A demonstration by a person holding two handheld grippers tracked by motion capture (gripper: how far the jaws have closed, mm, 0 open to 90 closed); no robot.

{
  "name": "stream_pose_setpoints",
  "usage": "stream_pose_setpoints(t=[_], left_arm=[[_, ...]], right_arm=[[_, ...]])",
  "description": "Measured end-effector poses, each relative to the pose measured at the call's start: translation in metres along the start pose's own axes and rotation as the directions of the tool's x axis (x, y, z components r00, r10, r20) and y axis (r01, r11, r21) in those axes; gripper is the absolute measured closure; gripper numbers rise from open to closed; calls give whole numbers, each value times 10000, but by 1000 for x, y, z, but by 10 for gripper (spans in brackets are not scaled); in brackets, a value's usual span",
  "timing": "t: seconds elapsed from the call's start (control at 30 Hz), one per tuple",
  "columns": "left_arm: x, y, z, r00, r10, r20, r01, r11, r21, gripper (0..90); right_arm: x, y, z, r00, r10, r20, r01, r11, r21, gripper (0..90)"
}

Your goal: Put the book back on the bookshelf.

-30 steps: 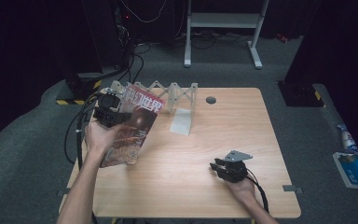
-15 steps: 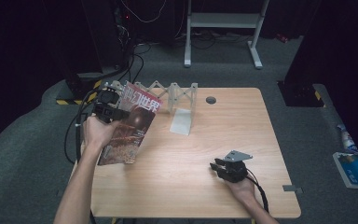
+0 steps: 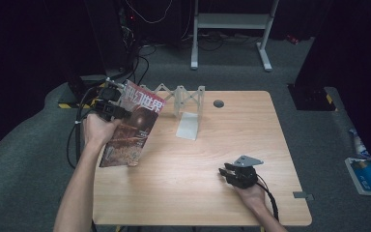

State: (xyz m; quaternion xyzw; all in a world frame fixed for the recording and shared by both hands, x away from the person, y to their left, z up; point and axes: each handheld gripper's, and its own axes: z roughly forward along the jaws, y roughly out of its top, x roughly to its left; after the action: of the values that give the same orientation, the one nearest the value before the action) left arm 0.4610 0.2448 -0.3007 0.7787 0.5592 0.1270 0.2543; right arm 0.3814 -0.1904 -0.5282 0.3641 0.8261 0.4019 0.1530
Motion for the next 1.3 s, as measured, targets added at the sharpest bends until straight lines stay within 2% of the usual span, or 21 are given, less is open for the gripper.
stream_pose_setpoints(t=[0.33,0.47,0.57,0.63,0.93,0.97,1.0,1.03,1.13,1.3], left_arm=[[8,13,-1,9999,-91,-82,94,9988,471,822],[9,17,-1,9998,-90,-187,100,9987,510,824],[11,20,-1,9996,-193,-216,201,9991,384,828],[13,20,-2,9993,-317,-195,320,9994,131,831],[21,20,-5,9980,-555,-290,541,9975,-460,836],[23,19,-6,9972,-698,-275,677,9952,-708,836],[23,19,-6,9972,-698,-275,677,9952,-708,837],[25,18,-8,9954,-849,-443,806,9926,-914,837],[30,17,-9,9919,-1088,-655,1012,9888,-1099,836],[37,11,-7,9877,-1383,-732,1270,9819,-1403,835]], right_arm=[[-9,-3,-5,9992,266,285,-266,9996,5,610],[-17,-5,-8,9980,471,428,-470,9989,-32,599],[-21,-7,-10,9970,542,551,-540,9985,-48,594],[-23,-7,-11,9968,540,588,-538,9985,-37,594],[-23,-8,-12,9963,529,672,-527,9986,-36,593],[-23,-8,-12,9965,494,681,-492,9988,-43,593],[-23,-8,-12,9965,494,681,-492,9988,-43,593],[-23,-8,-12,9963,505,692,-504,9987,-34,592],[-23,-8,-11,9963,497,698,-496,9988,-40,592],[-23,-8,-11,9963,468,727,-464,9989,-67,591]])
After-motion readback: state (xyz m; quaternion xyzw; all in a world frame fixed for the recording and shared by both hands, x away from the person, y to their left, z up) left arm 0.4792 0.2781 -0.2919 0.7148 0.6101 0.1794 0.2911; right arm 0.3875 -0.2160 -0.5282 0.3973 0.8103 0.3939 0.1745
